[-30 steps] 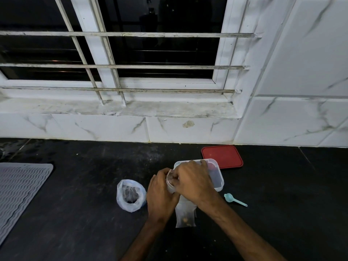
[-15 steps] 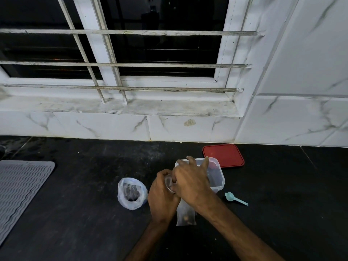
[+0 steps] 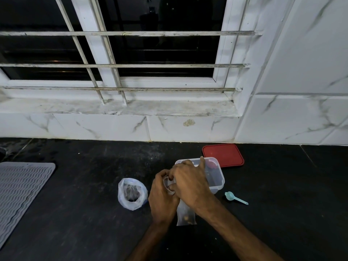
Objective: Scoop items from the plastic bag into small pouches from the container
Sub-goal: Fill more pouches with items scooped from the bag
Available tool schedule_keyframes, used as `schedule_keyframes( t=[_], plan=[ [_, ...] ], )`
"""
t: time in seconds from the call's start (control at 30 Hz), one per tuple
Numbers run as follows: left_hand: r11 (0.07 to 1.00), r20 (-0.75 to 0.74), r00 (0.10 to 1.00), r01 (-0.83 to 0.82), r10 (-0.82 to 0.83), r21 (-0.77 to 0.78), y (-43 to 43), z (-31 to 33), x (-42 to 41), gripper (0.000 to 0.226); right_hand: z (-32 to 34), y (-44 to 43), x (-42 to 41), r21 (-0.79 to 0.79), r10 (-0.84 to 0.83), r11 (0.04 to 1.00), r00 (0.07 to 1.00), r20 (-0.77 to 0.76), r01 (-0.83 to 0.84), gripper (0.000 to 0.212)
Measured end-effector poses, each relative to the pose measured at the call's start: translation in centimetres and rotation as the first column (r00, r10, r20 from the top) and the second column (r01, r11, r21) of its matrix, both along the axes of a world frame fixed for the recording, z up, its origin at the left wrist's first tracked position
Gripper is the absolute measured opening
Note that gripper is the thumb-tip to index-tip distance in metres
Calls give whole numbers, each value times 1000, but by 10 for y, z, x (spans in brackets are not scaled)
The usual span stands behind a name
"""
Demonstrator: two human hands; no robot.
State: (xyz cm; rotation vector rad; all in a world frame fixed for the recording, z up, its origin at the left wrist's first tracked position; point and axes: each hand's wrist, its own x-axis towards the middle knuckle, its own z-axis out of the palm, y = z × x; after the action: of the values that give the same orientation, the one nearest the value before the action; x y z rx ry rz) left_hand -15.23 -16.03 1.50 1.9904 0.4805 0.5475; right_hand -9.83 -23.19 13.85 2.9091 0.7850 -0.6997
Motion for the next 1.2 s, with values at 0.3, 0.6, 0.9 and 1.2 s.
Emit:
schedule_keyframes(
  t=[0.3, 0.6, 0.9, 1.2],
  plan=[
    [998, 131, 990, 54, -48, -42, 6, -7, -8, 70, -4, -14, -9, -60, 237, 970, 971, 19, -236, 48],
    [997, 128, 992, 24, -15, -68, -2, -9, -24, 61, -8, -33, -8, 209, 251, 939, 960, 125, -272, 48],
    [999, -158, 987, -3, -4, -44, -35, -52, -62, 50, -65, -85, -17, 459, 168, 880, 984, -64, -120, 29],
    [994, -211, 974, -93, 79, -55, -66, -75, -65, 76, -116, -141, -4, 640, -114, 752, 987, -111, 158, 25]
  ],
)
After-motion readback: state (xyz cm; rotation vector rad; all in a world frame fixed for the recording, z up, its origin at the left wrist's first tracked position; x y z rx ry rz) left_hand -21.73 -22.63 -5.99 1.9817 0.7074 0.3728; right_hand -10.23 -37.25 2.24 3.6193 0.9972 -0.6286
